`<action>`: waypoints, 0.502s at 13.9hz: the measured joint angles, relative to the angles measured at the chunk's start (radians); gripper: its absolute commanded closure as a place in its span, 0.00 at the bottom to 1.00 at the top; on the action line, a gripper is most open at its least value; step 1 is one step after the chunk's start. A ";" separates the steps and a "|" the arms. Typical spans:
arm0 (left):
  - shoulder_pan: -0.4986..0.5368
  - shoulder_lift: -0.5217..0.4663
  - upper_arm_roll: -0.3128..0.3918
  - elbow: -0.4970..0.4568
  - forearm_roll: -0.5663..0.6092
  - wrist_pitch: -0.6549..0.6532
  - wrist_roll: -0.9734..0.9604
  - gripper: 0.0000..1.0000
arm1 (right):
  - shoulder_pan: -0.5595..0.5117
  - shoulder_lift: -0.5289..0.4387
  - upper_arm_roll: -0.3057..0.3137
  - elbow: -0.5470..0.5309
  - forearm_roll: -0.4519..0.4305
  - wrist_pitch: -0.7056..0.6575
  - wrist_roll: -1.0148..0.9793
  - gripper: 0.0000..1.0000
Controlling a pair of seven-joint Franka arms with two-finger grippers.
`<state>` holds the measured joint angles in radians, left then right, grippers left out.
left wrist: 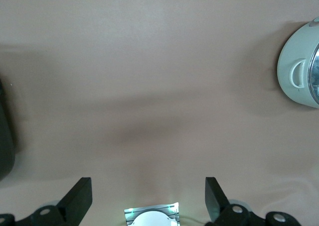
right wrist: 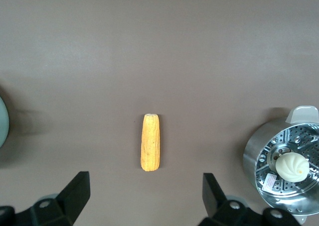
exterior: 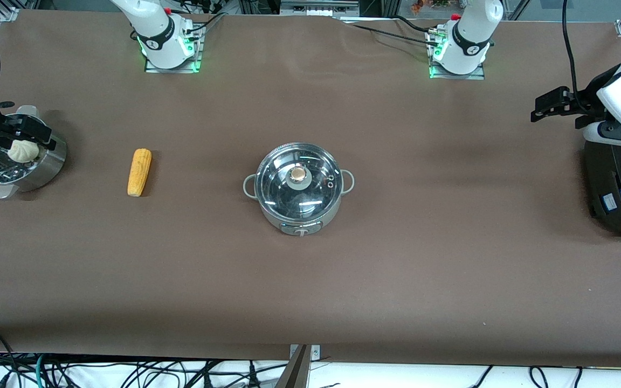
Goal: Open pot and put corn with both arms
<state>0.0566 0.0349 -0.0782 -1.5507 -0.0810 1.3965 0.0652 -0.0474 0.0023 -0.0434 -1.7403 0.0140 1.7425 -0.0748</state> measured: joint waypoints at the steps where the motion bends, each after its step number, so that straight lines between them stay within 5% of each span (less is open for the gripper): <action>1: 0.000 0.000 0.000 0.000 0.000 0.000 0.000 0.00 | 0.000 0.000 0.000 0.000 0.000 0.000 0.000 0.00; 7: 0.000 0.002 0.000 0.000 0.000 0.010 0.000 0.00 | 0.000 0.000 0.000 0.000 0.000 -0.003 0.001 0.00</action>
<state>0.0568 0.0372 -0.0778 -1.5511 -0.0807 1.4067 0.0652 -0.0474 0.0023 -0.0436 -1.7403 0.0140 1.7390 -0.0741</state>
